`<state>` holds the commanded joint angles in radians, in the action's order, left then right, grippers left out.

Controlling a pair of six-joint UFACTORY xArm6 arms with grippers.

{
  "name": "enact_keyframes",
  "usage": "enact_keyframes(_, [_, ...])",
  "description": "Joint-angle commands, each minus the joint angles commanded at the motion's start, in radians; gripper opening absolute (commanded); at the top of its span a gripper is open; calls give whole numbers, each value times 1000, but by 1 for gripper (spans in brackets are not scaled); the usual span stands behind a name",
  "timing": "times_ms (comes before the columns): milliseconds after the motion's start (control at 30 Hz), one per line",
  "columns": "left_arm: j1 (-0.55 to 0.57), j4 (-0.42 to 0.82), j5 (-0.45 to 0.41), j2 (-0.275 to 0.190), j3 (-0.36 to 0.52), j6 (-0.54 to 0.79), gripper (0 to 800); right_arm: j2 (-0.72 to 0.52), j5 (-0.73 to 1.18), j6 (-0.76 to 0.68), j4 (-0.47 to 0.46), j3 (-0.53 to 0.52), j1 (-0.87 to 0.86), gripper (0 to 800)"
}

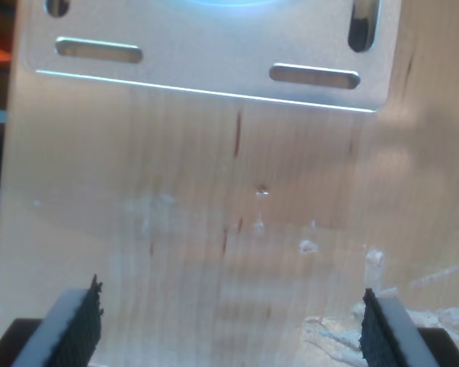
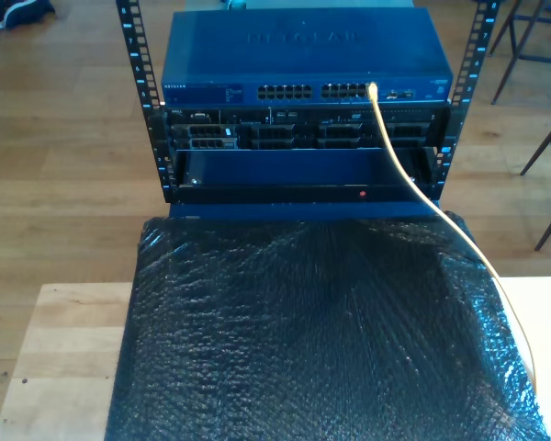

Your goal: Grab the cable and plug it in

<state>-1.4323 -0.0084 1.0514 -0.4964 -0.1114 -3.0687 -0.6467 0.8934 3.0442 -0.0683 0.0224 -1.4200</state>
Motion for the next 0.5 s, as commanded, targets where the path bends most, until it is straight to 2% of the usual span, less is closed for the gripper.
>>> enact_keyframes(500, [0,0,0,0,0,0,800,0,-9,-2,-2,-5,-2,799])
